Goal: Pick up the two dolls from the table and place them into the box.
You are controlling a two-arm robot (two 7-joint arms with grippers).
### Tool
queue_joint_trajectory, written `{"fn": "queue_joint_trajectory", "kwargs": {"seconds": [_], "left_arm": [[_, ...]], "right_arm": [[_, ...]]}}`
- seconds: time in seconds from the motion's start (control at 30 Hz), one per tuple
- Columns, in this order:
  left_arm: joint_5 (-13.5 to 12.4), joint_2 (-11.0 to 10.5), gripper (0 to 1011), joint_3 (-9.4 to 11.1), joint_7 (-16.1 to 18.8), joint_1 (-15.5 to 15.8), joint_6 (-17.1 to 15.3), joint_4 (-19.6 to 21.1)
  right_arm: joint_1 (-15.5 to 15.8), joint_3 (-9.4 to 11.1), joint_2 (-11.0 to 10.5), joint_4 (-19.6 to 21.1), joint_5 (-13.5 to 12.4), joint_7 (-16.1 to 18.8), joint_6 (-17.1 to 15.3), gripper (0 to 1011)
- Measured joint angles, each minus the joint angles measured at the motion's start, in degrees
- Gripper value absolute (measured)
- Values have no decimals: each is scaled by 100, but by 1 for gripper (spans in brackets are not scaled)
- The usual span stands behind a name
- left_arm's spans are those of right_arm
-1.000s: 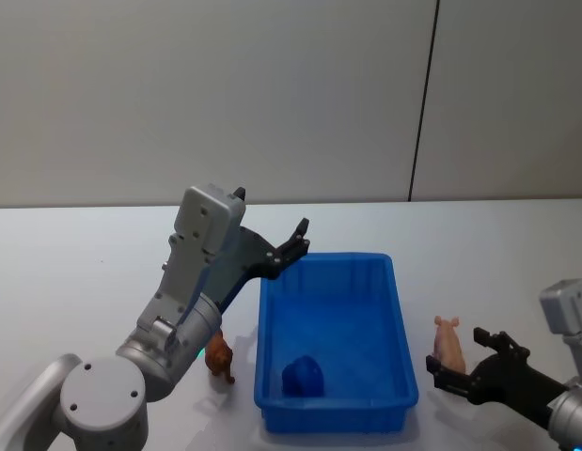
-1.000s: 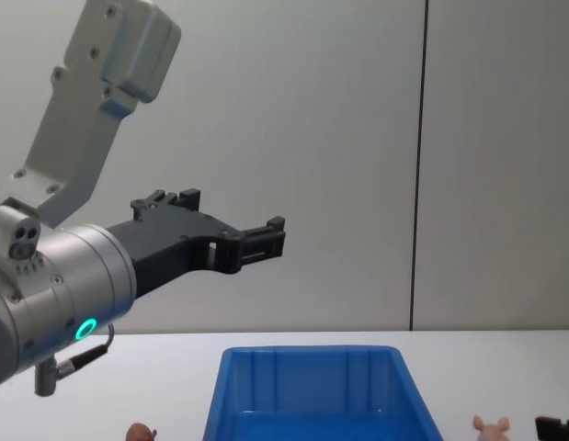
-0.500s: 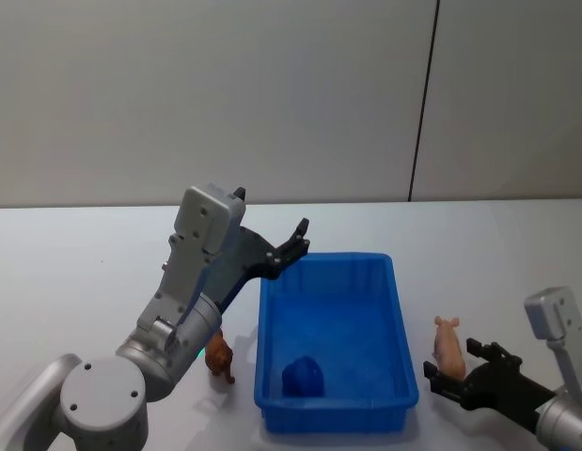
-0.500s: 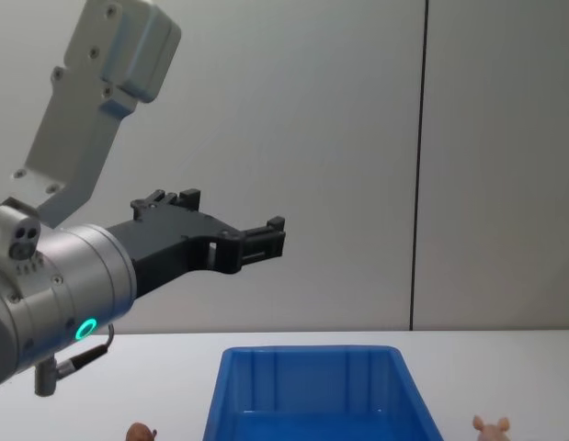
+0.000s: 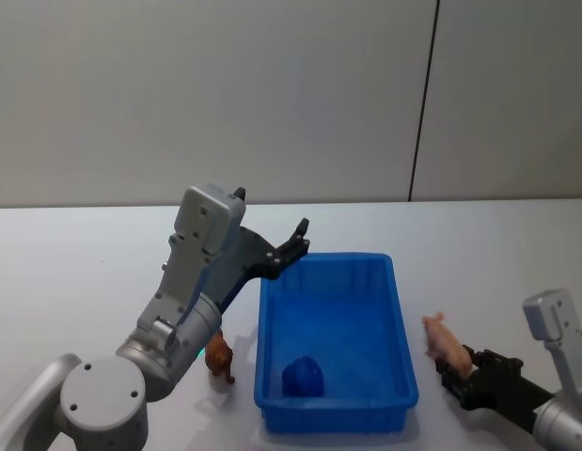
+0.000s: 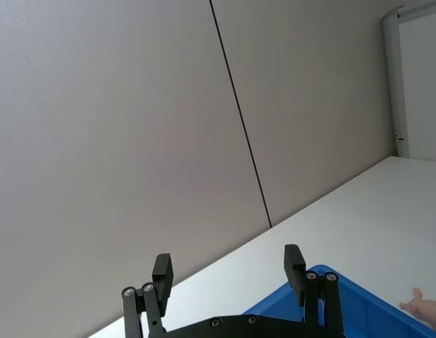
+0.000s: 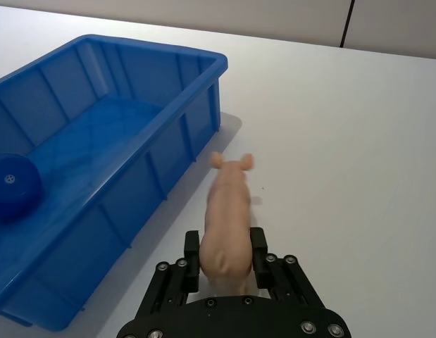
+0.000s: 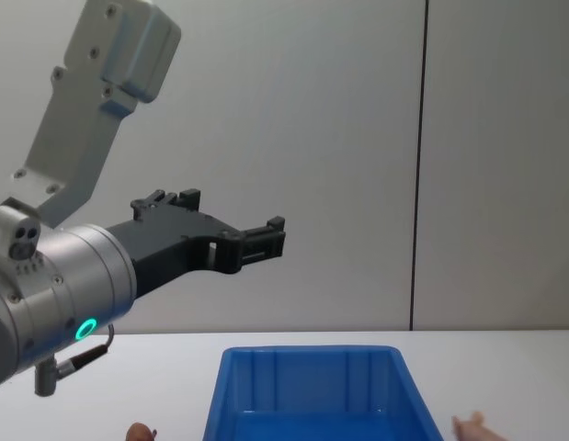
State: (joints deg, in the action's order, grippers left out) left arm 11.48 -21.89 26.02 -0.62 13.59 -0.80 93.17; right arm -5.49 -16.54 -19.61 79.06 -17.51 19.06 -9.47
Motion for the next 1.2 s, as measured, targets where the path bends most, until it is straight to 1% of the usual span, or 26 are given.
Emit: {"fn": "queue_joint_trajectory", "kwargs": {"seconds": [0.03,0.07,0.1,0.17,0.3,0.53,0.83,1.0,1.2], "left_arm": [[0,0,1001,0,0,0,0,0],[0,0,1001,0,0,0,0,0],[0,0,1001,0,0,0,0,0],[0,0,1001,0,0,0,0,0],[0,0,1001,0,0,0,0,0],[0,0,1001,0,-1,0,0,0],[0,0,1001,0,0,0,0,0],[0,0,1001,0,0,0,0,0],[0,0,1001,0,0,0,0,0]], "right_arm": [[0,0,0,0,0,0,0,446],[6,0,0,3,0,-26,23,405],[6,0,0,3,0,-26,23,390],[17,0,-3,28,9,-52,52,379],[37,2,-13,82,36,-91,119,379],[92,18,-50,278,143,-208,376,379],[130,40,-92,669,299,-303,710,379],[108,41,-94,912,352,-204,827,379],[21,-3,-36,1099,377,48,806,379]]}}
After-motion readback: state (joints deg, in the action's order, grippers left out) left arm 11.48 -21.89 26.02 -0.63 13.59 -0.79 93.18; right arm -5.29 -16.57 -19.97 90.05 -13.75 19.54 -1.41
